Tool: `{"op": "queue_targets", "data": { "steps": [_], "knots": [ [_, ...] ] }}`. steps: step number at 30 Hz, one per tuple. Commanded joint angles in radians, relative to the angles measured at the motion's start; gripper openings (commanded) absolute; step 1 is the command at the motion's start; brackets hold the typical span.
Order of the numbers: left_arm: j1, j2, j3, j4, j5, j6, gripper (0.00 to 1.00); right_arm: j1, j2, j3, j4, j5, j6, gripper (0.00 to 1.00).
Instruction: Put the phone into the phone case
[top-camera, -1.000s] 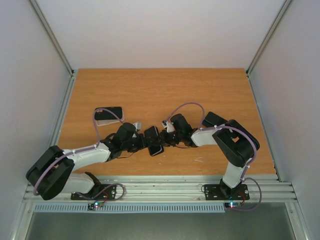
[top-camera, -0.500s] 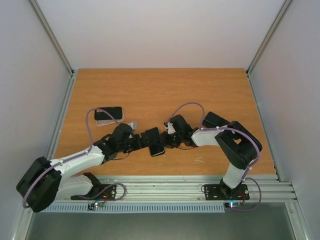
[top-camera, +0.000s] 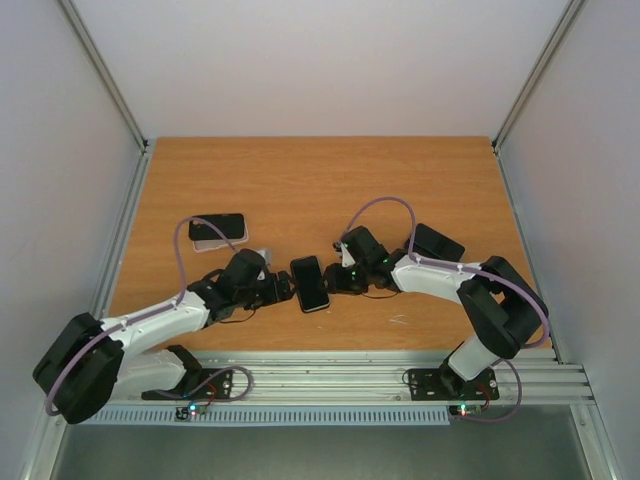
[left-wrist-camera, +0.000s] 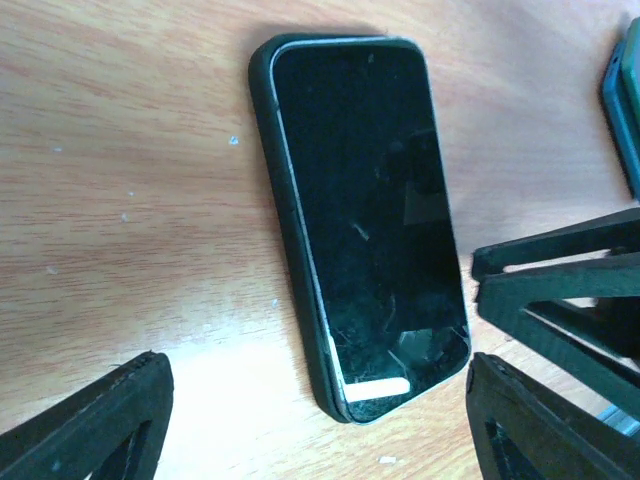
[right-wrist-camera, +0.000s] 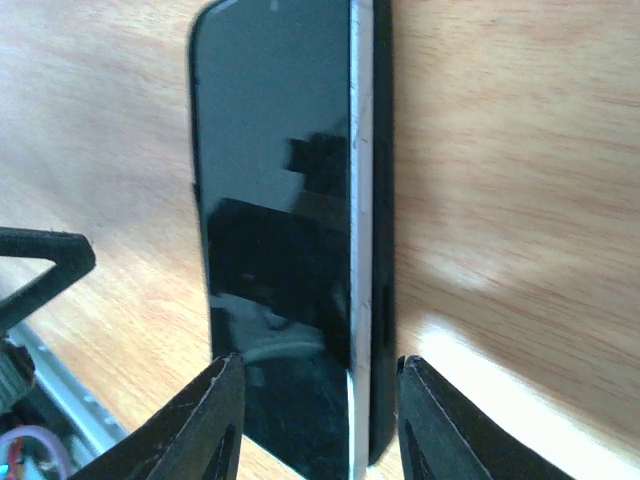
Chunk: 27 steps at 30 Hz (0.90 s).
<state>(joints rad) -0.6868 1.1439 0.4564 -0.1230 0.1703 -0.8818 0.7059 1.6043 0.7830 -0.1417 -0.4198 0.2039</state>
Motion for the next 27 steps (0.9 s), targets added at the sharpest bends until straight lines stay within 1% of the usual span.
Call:
{"op": "queue_targets", "data": {
  "steps": [1, 5, 7, 10, 13, 16, 20, 27],
  "knots": [
    [0.0, 0.05, 0.011, 0.068, 0.034, -0.009, 0.79, 0.026, -0.045, 0.025, -0.14, 0.123, -0.075, 0.42],
    [-0.002, 0.114, 0.014, 0.111, 0.069, -0.032, 0.7, 0.05, -0.043, 0.016, -0.141, 0.135, -0.083, 0.39],
    [-0.003, 0.152, 0.012, 0.168, 0.088, -0.043, 0.64, 0.056, -0.033, 0.014, -0.136, 0.139, -0.08, 0.33],
    [-0.006, 0.191, 0.013, 0.196, 0.101, -0.055, 0.58, 0.062, -0.016, 0.021, -0.13, 0.145, -0.082, 0.28],
    [-0.008, 0.226, 0.01, 0.226, 0.116, -0.065, 0.5, 0.067, 0.001, 0.026, -0.114, 0.129, -0.081, 0.22],
    [-0.013, 0.256, 0.005, 0.261, 0.124, -0.079, 0.46, 0.069, 0.014, 0.028, -0.092, 0.113, -0.071, 0.17],
    [-0.033, 0.283, -0.012, 0.307, 0.109, -0.108, 0.39, 0.087, 0.033, 0.035, -0.061, 0.096, -0.058, 0.13],
    [-0.079, 0.347, -0.013, 0.37, 0.114, -0.154, 0.35, 0.102, 0.076, 0.049, 0.029, 0.025, -0.017, 0.08]
  ]
}}
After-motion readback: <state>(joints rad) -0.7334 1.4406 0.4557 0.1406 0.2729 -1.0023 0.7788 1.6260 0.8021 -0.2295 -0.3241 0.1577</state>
